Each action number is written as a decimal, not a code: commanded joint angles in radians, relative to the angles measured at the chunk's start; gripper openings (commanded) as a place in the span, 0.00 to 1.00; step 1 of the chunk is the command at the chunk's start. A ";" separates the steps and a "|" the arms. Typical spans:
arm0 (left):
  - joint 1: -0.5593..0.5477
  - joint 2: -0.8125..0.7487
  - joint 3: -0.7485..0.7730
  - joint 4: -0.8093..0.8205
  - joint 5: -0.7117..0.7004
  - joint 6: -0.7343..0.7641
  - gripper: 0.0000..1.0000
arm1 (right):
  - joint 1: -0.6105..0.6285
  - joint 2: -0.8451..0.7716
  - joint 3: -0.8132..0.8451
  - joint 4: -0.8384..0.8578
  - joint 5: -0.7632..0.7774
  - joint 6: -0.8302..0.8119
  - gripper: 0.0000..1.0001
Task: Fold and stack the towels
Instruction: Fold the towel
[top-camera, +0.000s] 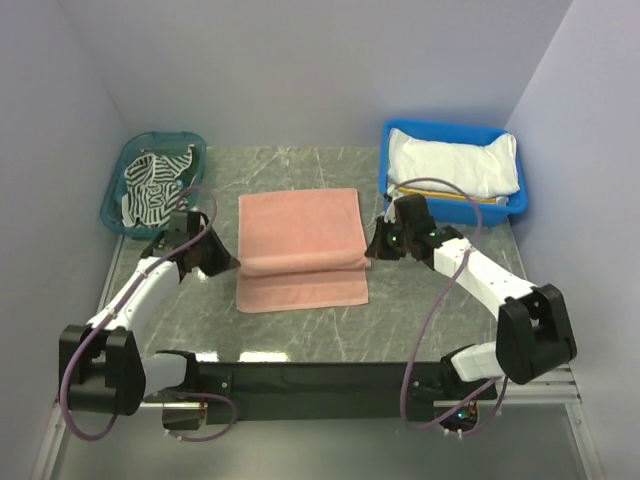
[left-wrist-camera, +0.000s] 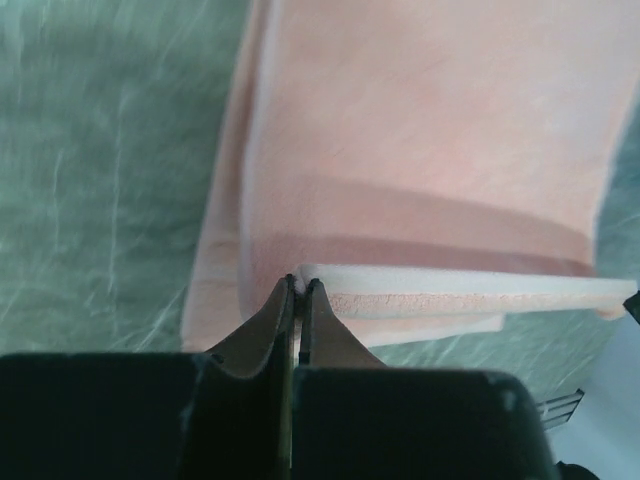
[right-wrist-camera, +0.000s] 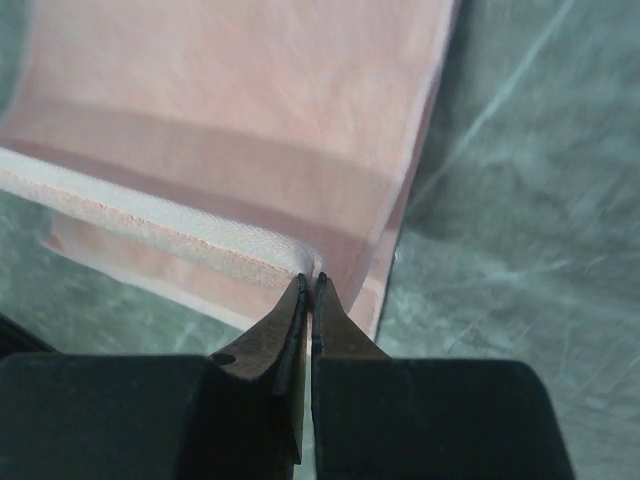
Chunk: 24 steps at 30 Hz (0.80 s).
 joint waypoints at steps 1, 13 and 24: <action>0.037 0.022 -0.104 0.061 -0.181 0.006 0.01 | -0.044 0.041 -0.067 0.004 0.159 0.026 0.00; 0.009 0.174 -0.147 0.129 -0.213 -0.060 0.03 | -0.044 0.255 -0.104 0.078 0.106 0.082 0.00; -0.019 0.018 -0.127 0.049 -0.233 -0.062 0.24 | -0.040 0.070 -0.158 0.054 0.070 0.074 0.21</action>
